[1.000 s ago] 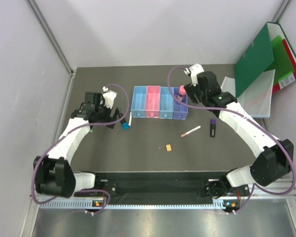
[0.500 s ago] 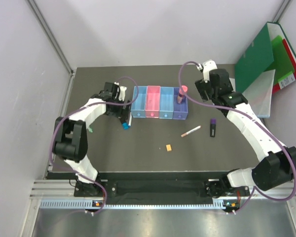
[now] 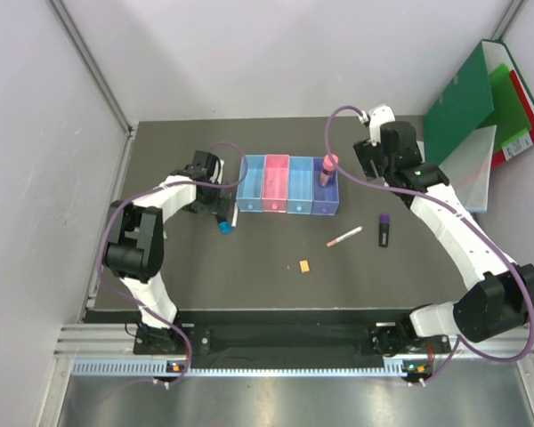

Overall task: Sort the stationery into containers
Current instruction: Pick up the pen from the center of the board.

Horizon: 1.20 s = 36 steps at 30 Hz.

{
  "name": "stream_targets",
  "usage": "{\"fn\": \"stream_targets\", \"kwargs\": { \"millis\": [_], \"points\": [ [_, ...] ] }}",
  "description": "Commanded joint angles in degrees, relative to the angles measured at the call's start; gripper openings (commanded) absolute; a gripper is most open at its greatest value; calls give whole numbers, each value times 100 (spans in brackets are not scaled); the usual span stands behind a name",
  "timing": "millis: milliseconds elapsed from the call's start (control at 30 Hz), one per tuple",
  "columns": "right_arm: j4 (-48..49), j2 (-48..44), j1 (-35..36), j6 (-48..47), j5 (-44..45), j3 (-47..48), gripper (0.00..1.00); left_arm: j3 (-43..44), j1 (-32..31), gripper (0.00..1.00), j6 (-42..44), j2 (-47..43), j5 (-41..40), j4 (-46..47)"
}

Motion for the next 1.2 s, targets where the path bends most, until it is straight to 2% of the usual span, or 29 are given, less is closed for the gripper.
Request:
{"fn": "stream_targets", "kwargs": {
  "millis": [0,167,267,300,400,433,500,567,633,667,700,900,1167],
  "points": [
    [68,7,-59,162,-152,404,83,35,-63,94,-141,161,33,78],
    [86,-37,-59,153,-178,352,83,9,-142,93,-176,214,69,69],
    [112,-46,-68,162,-187,325,83,-52,-142,87,-203,231,33,69],
    [103,-46,-68,162,-196,334,83,-87,-142,79,-212,231,33,51],
    [130,-11,-68,162,-205,378,83,-201,-142,69,-203,214,-19,51],
    [130,-11,-68,153,-196,413,83,-219,-142,59,-194,205,-28,42],
    [139,16,-68,144,-196,448,83,-307,-142,50,-194,170,-63,33],
    [147,33,-68,144,-196,510,83,-412,-142,33,-177,126,-72,7],
    [147,59,-77,153,-205,554,83,-474,-142,21,-150,56,-90,-19],
    [165,60,-68,153,-196,571,83,-535,-142,9,-141,30,-124,-28],
    [156,60,-68,153,-205,580,83,-562,-142,6,-133,-32,-125,-37],
    [156,7,-68,153,-222,624,83,-589,-142,0,17,-374,-239,-133],
    [182,-64,-77,153,-222,580,83,-272,-133,0,263,-788,-169,-283]
  ]
}}
